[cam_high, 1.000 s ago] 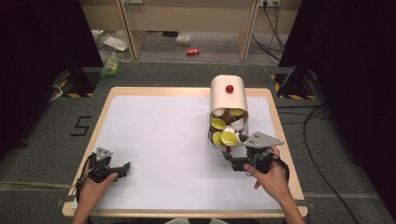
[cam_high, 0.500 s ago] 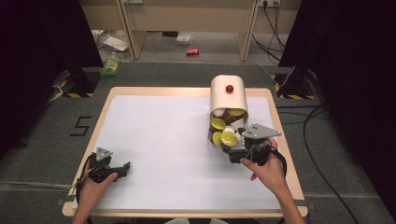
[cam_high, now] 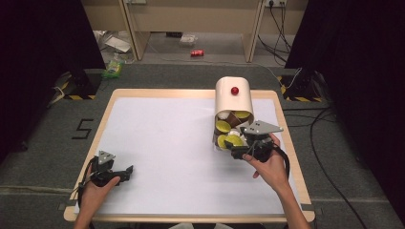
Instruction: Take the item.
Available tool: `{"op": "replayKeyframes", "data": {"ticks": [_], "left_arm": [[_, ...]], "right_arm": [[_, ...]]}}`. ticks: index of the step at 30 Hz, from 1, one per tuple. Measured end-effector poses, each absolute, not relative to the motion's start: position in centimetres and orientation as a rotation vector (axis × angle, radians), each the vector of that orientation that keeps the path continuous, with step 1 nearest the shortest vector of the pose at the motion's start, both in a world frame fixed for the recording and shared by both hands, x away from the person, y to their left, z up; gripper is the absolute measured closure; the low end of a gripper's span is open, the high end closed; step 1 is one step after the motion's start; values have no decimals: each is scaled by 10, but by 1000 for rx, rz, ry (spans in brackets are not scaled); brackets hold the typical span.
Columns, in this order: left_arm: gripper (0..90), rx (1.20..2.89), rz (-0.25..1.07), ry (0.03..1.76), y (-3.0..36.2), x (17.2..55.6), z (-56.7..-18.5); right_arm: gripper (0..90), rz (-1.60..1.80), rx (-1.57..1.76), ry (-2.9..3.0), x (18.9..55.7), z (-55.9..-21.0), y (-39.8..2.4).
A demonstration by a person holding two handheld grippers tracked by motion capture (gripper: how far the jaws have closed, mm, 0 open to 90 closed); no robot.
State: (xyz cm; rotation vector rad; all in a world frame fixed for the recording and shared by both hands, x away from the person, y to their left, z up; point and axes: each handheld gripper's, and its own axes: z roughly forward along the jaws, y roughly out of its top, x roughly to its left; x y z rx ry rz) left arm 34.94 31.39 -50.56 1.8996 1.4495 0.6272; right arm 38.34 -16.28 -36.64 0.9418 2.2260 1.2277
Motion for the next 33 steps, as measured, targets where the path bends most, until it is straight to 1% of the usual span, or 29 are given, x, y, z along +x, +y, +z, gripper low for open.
{"op": "replayKeyframes", "data": {"ticks": [6, 11, 20, 24, 25, 33], "left_arm": [[75, 1901, 627, 1449, 314, 349, -506], [75, 1901, 627, 1449, 314, 349, -506], [75, 1902, 628, 1449, 314, 349, -506], [75, 1901, 627, 1449, 314, 349, -506], [75, 1903, 628, 1449, 314, 349, -505], [75, 1902, 628, 1448, 314, 349, -506]], "right_arm": [[257, 1211, 964, 2251, 387, -369, -161], [288, 1196, 992, 2254, 389, -373, -160], [302, 1216, 1039, 2275, 395, -378, -162], [354, 1199, 1041, 2294, 399, -380, -162], [382, 1203, 1032, 2283, 398, -379, -162], [386, 1226, 999, 2250, 392, -368, -162]]}}
